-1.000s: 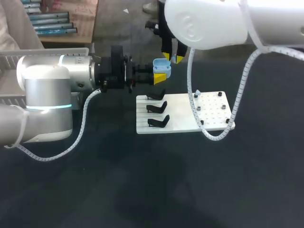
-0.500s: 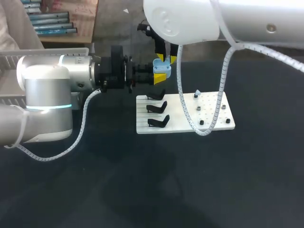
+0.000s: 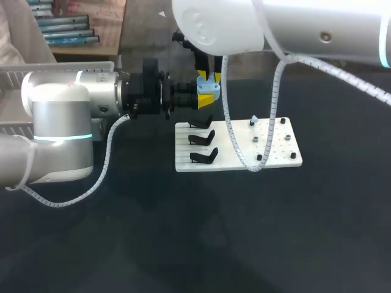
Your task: Pick up each earbud case from the left stands, insert the matching earbuds, close the lid, and place the case in the box.
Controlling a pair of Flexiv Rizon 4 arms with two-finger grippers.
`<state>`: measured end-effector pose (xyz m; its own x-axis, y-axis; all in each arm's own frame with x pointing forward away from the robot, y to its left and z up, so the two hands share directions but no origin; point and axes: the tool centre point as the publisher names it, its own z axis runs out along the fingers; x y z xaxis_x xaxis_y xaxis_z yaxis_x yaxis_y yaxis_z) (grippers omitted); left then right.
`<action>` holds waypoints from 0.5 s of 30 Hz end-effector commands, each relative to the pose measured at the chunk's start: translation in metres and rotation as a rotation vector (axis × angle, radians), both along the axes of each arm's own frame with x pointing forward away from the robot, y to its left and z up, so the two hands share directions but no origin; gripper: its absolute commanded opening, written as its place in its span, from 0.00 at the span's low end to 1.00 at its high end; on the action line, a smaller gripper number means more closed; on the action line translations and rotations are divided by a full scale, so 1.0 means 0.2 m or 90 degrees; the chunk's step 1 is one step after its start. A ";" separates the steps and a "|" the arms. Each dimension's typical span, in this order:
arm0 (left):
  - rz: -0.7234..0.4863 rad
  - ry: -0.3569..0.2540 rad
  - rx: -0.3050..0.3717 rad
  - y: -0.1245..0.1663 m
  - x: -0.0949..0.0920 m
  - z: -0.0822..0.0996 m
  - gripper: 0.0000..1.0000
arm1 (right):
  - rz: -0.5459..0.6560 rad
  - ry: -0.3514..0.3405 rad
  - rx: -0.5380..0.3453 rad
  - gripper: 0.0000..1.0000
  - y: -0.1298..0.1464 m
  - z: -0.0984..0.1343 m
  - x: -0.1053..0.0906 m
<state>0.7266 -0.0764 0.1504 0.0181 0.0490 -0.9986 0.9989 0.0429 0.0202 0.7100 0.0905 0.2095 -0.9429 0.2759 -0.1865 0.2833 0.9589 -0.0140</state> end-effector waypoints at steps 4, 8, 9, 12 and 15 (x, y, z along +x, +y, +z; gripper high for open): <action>0.005 -0.004 -0.003 0.00 -0.01 -0.01 0.00 | -0.003 0.005 -0.003 0.00 0.01 -0.02 0.02; 0.005 -0.004 -0.003 0.00 -0.01 -0.01 0.00 | -0.005 0.006 -0.004 0.00 0.01 -0.03 0.02; 0.005 -0.004 -0.003 0.00 -0.01 -0.01 0.00 | -0.005 0.007 -0.003 0.00 0.01 -0.03 0.02; 0.005 -0.004 -0.003 0.00 -0.01 -0.01 0.00 | -0.007 0.008 -0.004 0.00 0.00 -0.04 0.02; 0.005 -0.004 -0.003 0.00 -0.01 -0.01 0.00 | -0.008 0.008 -0.004 0.00 0.00 -0.04 0.03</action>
<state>0.7266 -0.0764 0.1504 0.0181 0.0490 -0.9986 0.9989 0.0429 0.0202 0.7132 0.0900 0.2012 -0.9412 0.2857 -0.1805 0.2939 0.9556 -0.0198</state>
